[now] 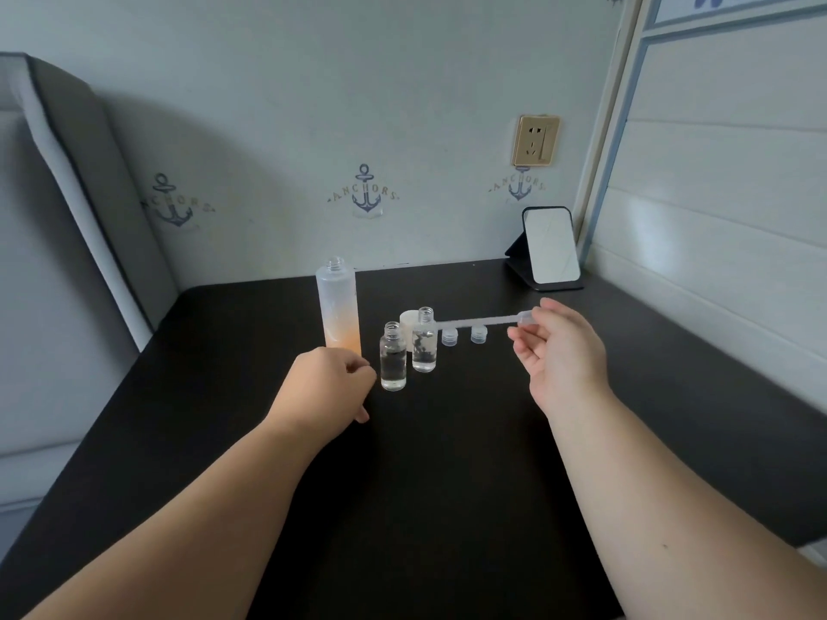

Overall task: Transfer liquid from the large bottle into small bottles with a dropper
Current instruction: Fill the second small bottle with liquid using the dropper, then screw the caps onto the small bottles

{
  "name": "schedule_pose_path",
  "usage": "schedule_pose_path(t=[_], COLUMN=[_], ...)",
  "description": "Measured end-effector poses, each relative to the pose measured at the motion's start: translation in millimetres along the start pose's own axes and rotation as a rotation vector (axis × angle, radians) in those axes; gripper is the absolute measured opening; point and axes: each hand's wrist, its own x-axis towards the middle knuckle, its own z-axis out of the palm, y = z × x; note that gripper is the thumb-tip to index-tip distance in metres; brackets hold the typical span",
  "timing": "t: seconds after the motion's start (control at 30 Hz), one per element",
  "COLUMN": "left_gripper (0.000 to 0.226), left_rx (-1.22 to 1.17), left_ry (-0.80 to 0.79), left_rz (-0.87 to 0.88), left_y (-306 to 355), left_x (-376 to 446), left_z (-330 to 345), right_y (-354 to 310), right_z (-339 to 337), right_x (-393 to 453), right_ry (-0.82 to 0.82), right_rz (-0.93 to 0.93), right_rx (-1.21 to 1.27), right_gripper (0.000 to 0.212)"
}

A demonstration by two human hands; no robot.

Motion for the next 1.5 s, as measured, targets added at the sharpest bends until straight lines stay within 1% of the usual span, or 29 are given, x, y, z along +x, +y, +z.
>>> schedule_pose_path(t=[0.07, 0.13, 0.17, 0.23, 0.3, 0.4, 0.57, 0.7, 0.8, 0.87, 0.93, 1.03, 1.17, 1.3, 1.37, 1.43, 1.5], left_gripper=[0.022, 0.02, 0.017, 0.014, 0.018, 0.024, 0.027, 0.027, 0.028, 0.027, 0.026, 0.026, 0.023, 0.012, 0.001, 0.014, 0.024], left_rx=[-0.013, -0.023, -0.022, -0.002, 0.029, 0.043, 0.039, 0.026, 0.049, 0.049, 0.037, 0.009, -0.023, -0.025, -0.004, 0.008, 0.019], left_ry=[-0.016, -0.033, -0.019, 0.067, 0.18, 0.301, 0.367, 0.342, 0.324, 0.307, 0.288, 0.273, 0.233, 0.277, 0.292, 0.312, 0.31], left_rz=[-0.059, -0.121, -0.145, -0.165, -0.126, -0.034, 0.057, 0.086, 0.086, 0.081, 0.077, 0.066, 0.041, 0.029, 0.022, 0.023, 0.036], left_y=[2.8, 5.0, 5.6, 5.7, 2.1, -2.3, -4.6, 0.4, 3.1, 3.3, 3.3, 4.2, 6.3, 8.0, 8.6, 8.4, 7.9], left_x=[2.5, 4.8, 5.2, 2.2, -2.7, -12.3, -20.7, -20.6, -18.9, -17.4, -15.6, -12.3, -5.9, 2.0, 6.1, 8.1, 7.8], left_z=[-7.2, -15.6, -20.4, -29.7, -36.2, -38.5, -35.1, -29.9, -23.4, -19.3, -15.0, -9.1, -4.1, 0.3, 2.6, 6.1, 10.0], right_y=[-0.4, -0.6, -0.5, 0.4, 2.3, 3.3, 4.1, 5.4, 6.8, 8.5, 11.7, 16.5, 16.0, 7.5, 2.9, 1.6, 3.7], right_z=[-2.0, -5.5, -7.2, -11.6, -15.5, -23.0, -35.5, -41.9, -43.9, -42.8, -41.5, -41.3, -39.6, -36.2, -31.5, -24.0, -12.9], right_x=[-7.2, -15.5, -20.0, -29.4, -38.9, -50.5, -57.4, -58.5, -57.0, -54.4, -53.4, -51.6, -48.9, -43.8, -39.9, -34.2, -25.4], right_ry=[-0.001, -0.004, -0.015, -0.06, -0.121, -0.214, -0.321, -0.446, -0.501, -0.517, -0.544, -0.58, -0.607, -0.62, -0.607, -0.568, -0.526], right_rz=[0.015, 0.041, 0.057, 0.089, 0.107, 0.105, 0.104, 0.012, -0.151, -0.268, -0.326, -0.357, -0.343, -0.294, -0.254, -0.234, -0.253], right_rx=[-0.072, -0.158, -0.206, -0.316, -0.421, -0.573, -0.768, -0.933, -1.168, -1.332, -1.427, -1.459, -1.483, -1.405, -1.313, -1.233, -1.222], right_gripper=[0.018, 0.018, 0.017, 0.015, 0.013, 0.012, 0.013, 0.012, 0.008, 0.012, 0.019, 0.023, 0.02, 0.039, 0.04, 0.034, 0.032])
